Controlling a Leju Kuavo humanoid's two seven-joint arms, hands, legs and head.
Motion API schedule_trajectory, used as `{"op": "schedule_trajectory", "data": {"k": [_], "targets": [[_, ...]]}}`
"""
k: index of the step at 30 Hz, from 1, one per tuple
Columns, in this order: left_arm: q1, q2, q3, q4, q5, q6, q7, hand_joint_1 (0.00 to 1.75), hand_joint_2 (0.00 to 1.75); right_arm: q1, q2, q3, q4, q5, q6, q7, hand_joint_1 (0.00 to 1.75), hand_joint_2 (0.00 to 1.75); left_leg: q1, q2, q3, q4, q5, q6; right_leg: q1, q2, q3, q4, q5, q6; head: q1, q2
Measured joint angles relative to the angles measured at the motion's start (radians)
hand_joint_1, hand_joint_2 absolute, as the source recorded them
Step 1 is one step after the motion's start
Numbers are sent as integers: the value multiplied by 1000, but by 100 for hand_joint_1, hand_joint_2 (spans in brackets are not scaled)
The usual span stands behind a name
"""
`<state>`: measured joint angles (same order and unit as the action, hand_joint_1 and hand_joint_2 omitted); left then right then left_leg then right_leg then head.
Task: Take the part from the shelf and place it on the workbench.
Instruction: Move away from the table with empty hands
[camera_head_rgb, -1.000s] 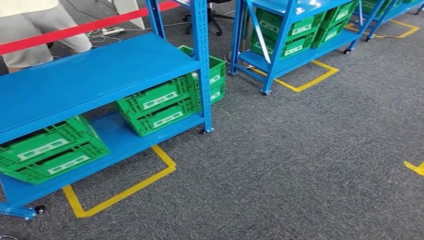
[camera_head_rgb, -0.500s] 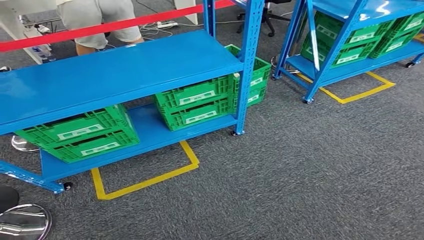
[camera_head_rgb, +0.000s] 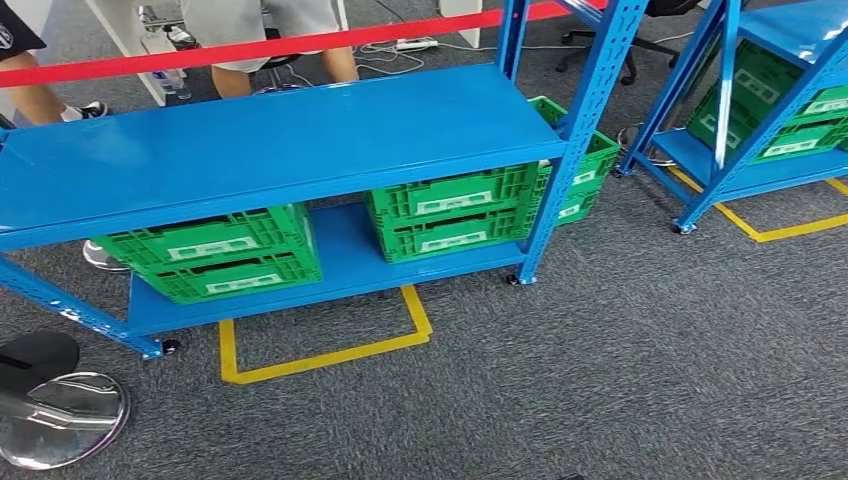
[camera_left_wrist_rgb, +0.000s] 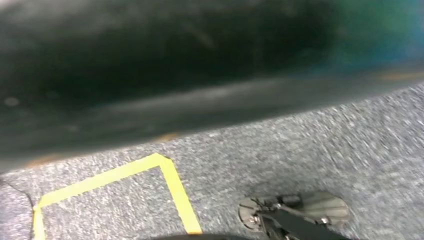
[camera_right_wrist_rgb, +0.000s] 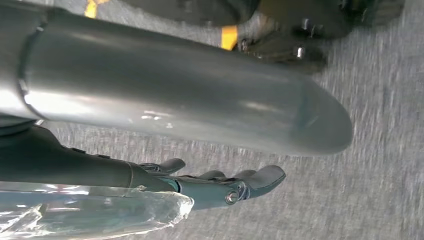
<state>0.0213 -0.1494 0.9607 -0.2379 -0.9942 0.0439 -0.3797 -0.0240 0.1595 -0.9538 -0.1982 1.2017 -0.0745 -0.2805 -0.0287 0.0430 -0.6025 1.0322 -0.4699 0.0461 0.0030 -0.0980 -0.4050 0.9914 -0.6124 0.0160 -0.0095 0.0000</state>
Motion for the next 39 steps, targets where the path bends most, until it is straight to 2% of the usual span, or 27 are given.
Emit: {"op": "schedule_trajectory", "data": {"k": [2, 4, 6, 7, 8, 9, 11, 12, 13, 15, 17, 19, 21, 22, 23, 24, 25, 26, 28, 29, 31, 33, 35, 36, 37, 38, 39], "targets": [[5, -1, 3, -1, -4, 1, 0, 0, 0, -3, 1, -1, 0, 1, -2, -1, 0, 0, 6, -12, 33, -28, -4, 5, -3, 31, -13, 43, 5, 10, -1, 0], [2, -3, 7, -2, -9, 2, 0, 0, 0, -4, 1, -2, 0, 1, -3, -2, 0, 0, 9, -23, 61, -44, -13, 9, -8, 79, -82, 150, -15, 17, 1, -1], [-4, -5, 10, -2, -15, 3, 0, 0, 0, -1, 1, -4, 0, 2, -4, -3, 0, 0, 10, -36, 77, -45, -29, 9, -13, 96, -174, 249, -62, 24, 2, 0], [-3, -7, 13, -2, -17, 3, 1, 0, 0, 2, 1, -5, 0, 2, -4, -3, 0, 0, 11, -43, 90, -45, -38, 6, -17, 97, -207, 266, -77, 29, 2, 0], [-2, -8, 15, -2, -19, 3, 1, 0, 0, 5, 1, -6, 0, 2, -4, -4, 0, 0, 13, -48, 105, -44, -48, 2, -21, 97, -227, 257, -76, 33, 2, 0], [0, -9, 17, -2, -20, 4, 2, 0, 0, 7, 1, -6, 0, 2, -3, -4, 0, 0, 16, -52, 123, -44, -60, -4, -26, 97, -235, 220, -49, 38, 3, 0], [3, -8, 21, -2, -21, 9, 3, 0, 0, 9, 1, -7, 0, 3, 2, -3, 0, 0, 20, -59, 149, -39, -85, -19, -37, 100, -237, 124, 64, 47, 6, 0], [1, -8, 24, -3, -24, 11, 4, 0, 0, 9, 2, -7, 1, 4, 5, -3, 0, 0, 20, -61, 153, -36, -97, -27, -38, 103, -233, 92, 109, 43, 6, 0], [-1, -7, 26, -3, -27, 14, 4, 0, 0, 9, 2, -7, 1, 5, 8, -3, 0, 0, 21, -63, 153, -33, -105, -34, -37, 105, -234, 77, 137, 35, 4, 0], [-8, -8, 28, -4, -33, 19, 4, 0, 0, 11, 2, -8, 1, 6, 12, -1, 0, 0, 25, -65, 150, -29, -110, -43, -30, 103, -228, 75, 134, 11, 1, 0], [-10, -9, 30, -4, -36, 21, 4, 0, 0, 12, 1, -9, 0, 7, 13, -1, 0, 0, 29, -61, 141, -1, -117, -53, -30, 93, -216, 67, 130, -4, 1, 0], [-11, -10, 31, -5, -37, 22, 4, 0, 0, 8, 1, -11, 0, 7, 14, -1, 0, 0, 31, -56, 92, 91, -152, -63, -29, 82, -198, 58, 121, -16, -1, 0], [-12, -11, 34, -5, -39, 22, 4, 0, 0, 6, 1, -12, 0, 7, 15, -1, 0, 0, 33, -55, 12, 211, -199, -68, -26, 68, -185, 56, 110, -22, -2, 0], [-11, -12, 35, -5, -40, 22, 4, 0, 0, 6, 1, -12, 0, 7, 16, -1, 0, 0, 33, -54, -19, 246, -205, -68, -24, 60, -178, 56, 104, -23, -2, 0], [-9, -12, 37, -5, -41, 22, 4, 0, 0, 6, 1, -13, 0, 7, 16, -1, 0, 0, 33, -54, -35, 249, -190, -66, -22, 53, -170, 55, 98, -23, -2, 0], [-8, -12, 39, -5, -44, 22, 5, 0, 0, 6, 1, -14, 0, 7, 16, -1, 0, 0, 32, -50, -33, 218, -155, -62, -21, 45, -162, 55, 92, -23, -2, 0], [-8, -12, 40, -5, -46, 22, 5, 0, 0, 6, 1, -14, 0, 8, 17, -1, 0, 0, 29, -39, -17, 162, -106, -56, -20, 36, -153, 55, 86, -23, -2, 0], [-8, -12, 41, -5, -49, 22, 6, 0, 0, 6, 2, -15, 0, 9, 16, -1, 0, 0, 23, -14, 2, 104, -69, -49, -19, 28, -144, 54, 81, -21, -2, 0], [-13, -12, 44, -5, -53, 22, 6, 0, 0, 6, 2, -16, 0, 12, 16, 0, 0, 0, 9, 32, 24, 23, -43, -37, -15, 8, -134, 53, 71, -13, -6, 0], [-15, -12, 46, -5, -53, 22, 6, 0, 0, 6, 2, -16, 0, 13, 17, 0, 0, 0, 5, 41, 25, 13, -46, -34, -12, -3, -130, 52, 67, -7, -7, 0], [-12, -13, 48, -5, -55, 23, 7, 0, 0, 5, 2, -17, 0, 15, 17, 1, 0, 0, 8, 20, 27, 0, -30, -28, -10, -19, -122, 48, 57, 6, -6, 0], [-10, -15, 49, -5, -56, 24, 8, 0, 0, 4, 2, -17, 0, 16, 17, 0, 0, 0, 15, -6, 34, -13, -18, -20, -12, 24, -131, 81, 28, 14, -3, 0], [-13, -17, 51, -6, -56, 25, 8, 0, 0, 5, 2, -17, 0, 17, 17, 0, 0, 0, 18, -32, 37, -17, -14, -14, -14, 81, -180, 188, -31, 19, 1, 0], [-14, -18, 51, -6, -56, 25, 8, 0, 0, 6, 2, -17, 0, 17, 17, 0, 0, 0, 18, -47, 37, -17, -15, -13, -14, 91, -213, 253, -57, 21, 3, 0], [-15, -19, 52, -6, -56, 25, 8, 0, 0, 8, 2, -17, 0, 17, 17, 0, 0, 0, 18, -61, 38, -16, -16, -12, -14, 95, -240, 298, -68, 22, 3, 0], [-14, -20, 52, -6, -56, 25, 8, 0, 0, 8, 2, -17, 0, 17, 17, 1, 0, 0, 18, -73, 40, -16, -18, -11, -14, 96, -253, 311, -57, 22, 3, 0], [-13, -21, 53, -6, -57, 25, 8, 0, 0, 8, 2, -17, 0, 17, 17, 1, 0, 0, 18, -84, 44, -16, -20, -11, -14, 97, -248, 284, -25, 23, 4, 0]]}}
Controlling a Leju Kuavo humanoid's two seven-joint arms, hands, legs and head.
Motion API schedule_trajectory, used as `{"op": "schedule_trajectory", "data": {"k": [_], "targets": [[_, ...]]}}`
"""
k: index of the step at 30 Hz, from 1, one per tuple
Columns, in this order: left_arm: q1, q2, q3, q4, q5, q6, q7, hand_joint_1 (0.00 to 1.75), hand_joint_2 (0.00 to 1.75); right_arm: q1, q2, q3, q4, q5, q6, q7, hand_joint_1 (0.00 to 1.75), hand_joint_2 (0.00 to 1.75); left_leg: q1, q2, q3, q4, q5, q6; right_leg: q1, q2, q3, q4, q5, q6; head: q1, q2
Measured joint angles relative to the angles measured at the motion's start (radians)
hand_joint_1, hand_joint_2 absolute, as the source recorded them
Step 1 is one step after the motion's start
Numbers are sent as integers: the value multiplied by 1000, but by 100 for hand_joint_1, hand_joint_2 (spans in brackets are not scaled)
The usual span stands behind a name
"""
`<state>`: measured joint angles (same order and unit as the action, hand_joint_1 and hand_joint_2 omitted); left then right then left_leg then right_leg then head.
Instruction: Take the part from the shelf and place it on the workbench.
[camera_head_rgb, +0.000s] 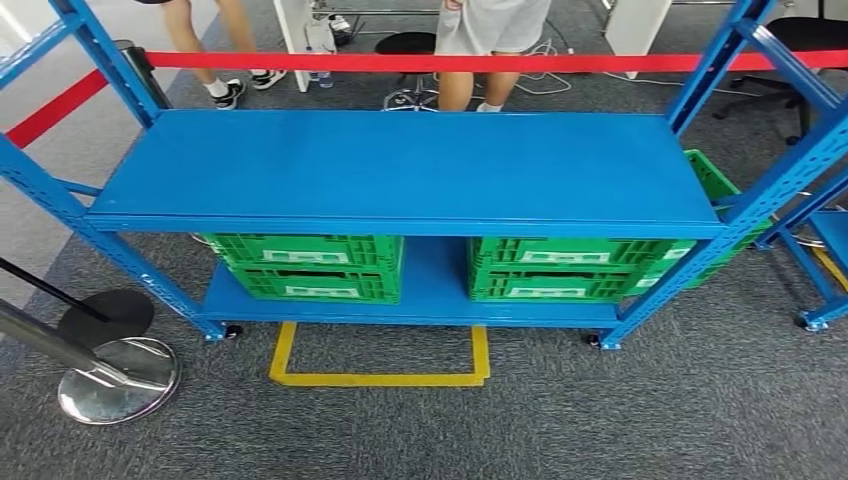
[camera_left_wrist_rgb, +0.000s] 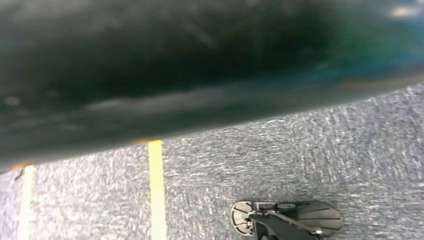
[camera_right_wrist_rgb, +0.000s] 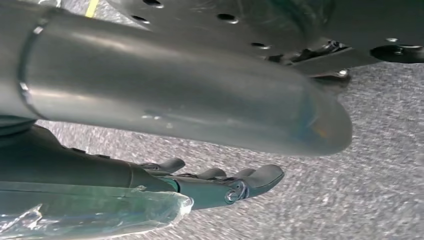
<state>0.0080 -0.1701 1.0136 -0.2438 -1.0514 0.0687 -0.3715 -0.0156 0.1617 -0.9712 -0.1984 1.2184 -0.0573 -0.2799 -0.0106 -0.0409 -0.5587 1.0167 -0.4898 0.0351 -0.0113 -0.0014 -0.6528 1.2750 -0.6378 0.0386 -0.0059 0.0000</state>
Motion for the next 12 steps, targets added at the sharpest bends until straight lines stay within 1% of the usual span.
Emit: {"op": "schedule_trajectory", "data": {"k": [1, 2, 3, 4, 5, 6, 8, 12], "targets": [[1, -1, 1, 0, -2, 0, 0, 0, 0, -1, 0, 0, 0, 0, 0, -1, 0, 0, 0, -8, 5, 0, -4, -1, -1, 1, 21, -60, 45, 0, 0, 0], [3, -2, 2, 0, -4, 0, 0, 0, 0, -3, 0, 0, 0, 0, -1, -2, 0, 0, 0, -14, 10, 1, -8, -4, -2, 4, 48, -126, 82, -1, 0, 0], [4, -2, 3, 0, -8, 0, 0, 0, 0, -5, 0, -1, 0, -1, -2, -3, 0, 0, -1, -19, 13, 3, -12, -8, -2, 8, 73, -184, 106, -3, 0, 0], [4, -3, 6, 0, -11, 0, 1, 0, 0, -6, 0, -2, 0, -1, -3, -3, 0, 0, -3, -21, 14, 5, -16, -13, -3, 13, 89, -221, 116, -6, -1, 0], [3, -3, 9, 0, -13, 0, 1, 0, 0, -8, 0, -3, 0, -1, -5, -1, 0, 0, -4, -23, 13, 7, -16, -13, -2, 17, 97, -236, 115, -9, -2, 0], [3, -3, 12, -1, -15, 1, 2, 0, 0, -7, 0, -4, 0, -2, -8, 2, 0, 0, -5, -23, 12, 8, -16, -10, -2, 18, 100, -244, 116, -12, -3, 0], [3, -4, 16, -1, -17, 2, 6, 0, 0, -4, 0, -6, 0, -4, -15, 12, 0, 0, -5, -23, 13, 5, -13, -1, -1, 19, 101, -245, 119, -13, -4, 0], [1, -6, 24, -2, -20, 2, 16, 0, 0, -7, 0, -13, 0, -10, -20, 27, 0, 0, -5, -22, 16, -1, -13, 0, 1, 19, 101, -245, 116, -18, -5, 0]]}}
